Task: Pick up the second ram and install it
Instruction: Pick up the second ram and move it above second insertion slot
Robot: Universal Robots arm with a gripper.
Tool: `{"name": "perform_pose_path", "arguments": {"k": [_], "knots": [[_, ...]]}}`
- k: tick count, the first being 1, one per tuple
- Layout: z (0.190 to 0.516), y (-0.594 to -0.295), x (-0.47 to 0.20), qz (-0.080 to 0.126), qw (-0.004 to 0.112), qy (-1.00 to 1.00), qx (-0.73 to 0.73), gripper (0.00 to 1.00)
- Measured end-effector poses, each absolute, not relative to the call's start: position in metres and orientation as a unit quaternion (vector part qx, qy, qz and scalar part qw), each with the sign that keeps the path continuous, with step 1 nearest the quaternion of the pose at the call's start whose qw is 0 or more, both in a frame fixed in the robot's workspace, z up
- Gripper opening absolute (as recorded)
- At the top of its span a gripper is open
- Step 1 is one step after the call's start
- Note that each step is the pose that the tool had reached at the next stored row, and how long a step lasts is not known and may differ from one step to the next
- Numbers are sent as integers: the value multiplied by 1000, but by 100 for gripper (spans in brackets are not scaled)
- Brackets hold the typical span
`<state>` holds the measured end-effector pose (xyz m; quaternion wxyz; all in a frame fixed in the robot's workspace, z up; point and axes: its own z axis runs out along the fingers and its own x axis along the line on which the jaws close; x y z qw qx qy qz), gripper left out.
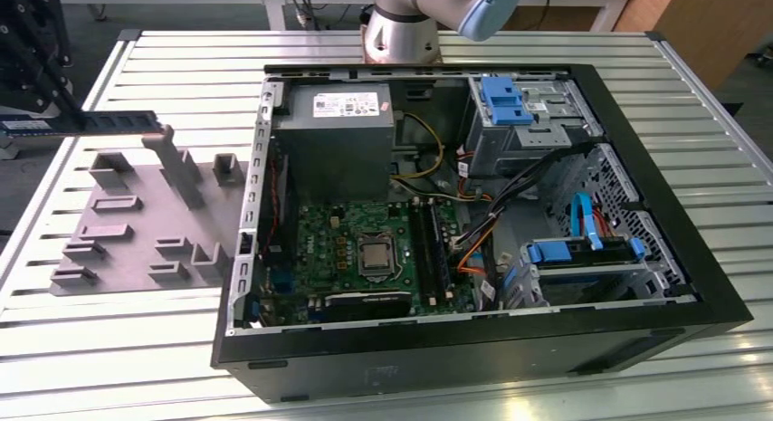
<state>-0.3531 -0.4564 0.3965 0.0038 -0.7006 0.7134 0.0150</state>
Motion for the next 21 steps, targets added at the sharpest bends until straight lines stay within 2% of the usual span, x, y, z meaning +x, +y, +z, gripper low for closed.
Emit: {"name": "perform_pose_path", "arguments": {"k": [21], "knots": [[396, -456, -342, 15, 4, 713, -701, 14]]}}
